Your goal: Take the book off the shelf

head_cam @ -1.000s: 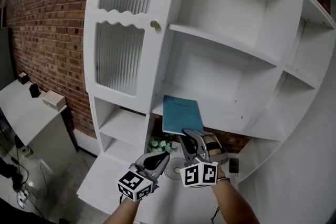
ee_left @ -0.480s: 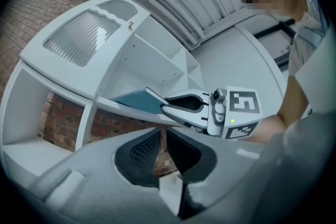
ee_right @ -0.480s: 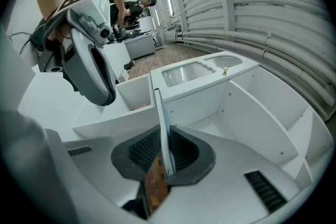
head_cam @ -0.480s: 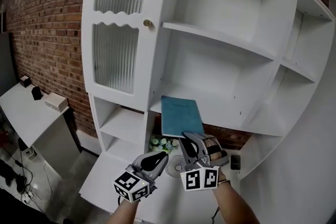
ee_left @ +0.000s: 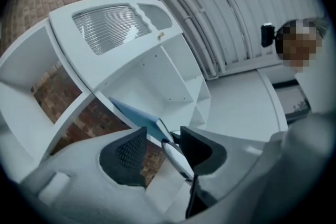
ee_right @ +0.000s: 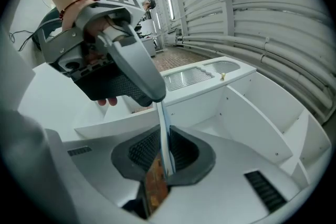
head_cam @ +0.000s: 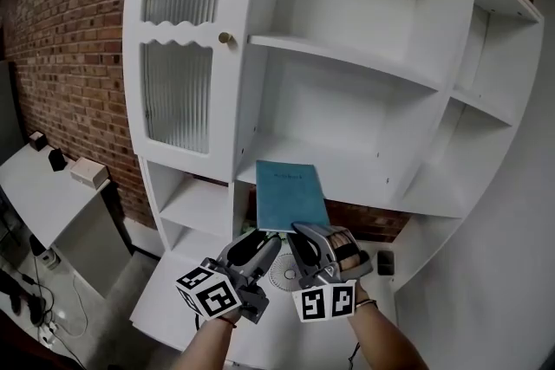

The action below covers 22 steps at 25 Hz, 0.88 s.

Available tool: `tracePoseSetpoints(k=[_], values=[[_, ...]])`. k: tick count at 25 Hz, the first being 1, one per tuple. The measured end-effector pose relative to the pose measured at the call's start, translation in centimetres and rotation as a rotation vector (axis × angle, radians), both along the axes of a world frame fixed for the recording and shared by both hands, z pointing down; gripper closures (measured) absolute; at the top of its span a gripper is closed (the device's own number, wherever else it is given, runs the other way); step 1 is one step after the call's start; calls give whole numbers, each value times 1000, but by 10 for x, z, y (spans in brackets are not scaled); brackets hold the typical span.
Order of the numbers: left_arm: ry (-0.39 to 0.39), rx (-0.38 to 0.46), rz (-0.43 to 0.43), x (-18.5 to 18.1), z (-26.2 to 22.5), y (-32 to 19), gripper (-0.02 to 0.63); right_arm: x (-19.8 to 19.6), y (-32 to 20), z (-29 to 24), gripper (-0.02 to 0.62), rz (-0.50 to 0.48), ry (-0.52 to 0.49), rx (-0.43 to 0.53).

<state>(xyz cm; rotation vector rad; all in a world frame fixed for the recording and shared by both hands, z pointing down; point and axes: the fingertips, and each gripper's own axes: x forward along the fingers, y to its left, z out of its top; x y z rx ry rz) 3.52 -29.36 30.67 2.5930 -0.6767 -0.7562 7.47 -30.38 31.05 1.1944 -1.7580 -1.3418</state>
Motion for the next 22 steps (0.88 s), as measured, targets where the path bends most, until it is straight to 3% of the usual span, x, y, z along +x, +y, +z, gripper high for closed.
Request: tracePoseSetpoints(k=[3,7,14,22], values=[[78,-84,21,3,-6,-7,417,1,2,3,535,-4,5,2],[99,-150,7,8,-7,-15,417,1,6,3,535,-11,7,6],[126,-200,-13,13,-5,-19,419,2,11,4,537,-22,18,14],[194,-254,6,11,1,-11,473,0,18,10,535,-27,37,17]])
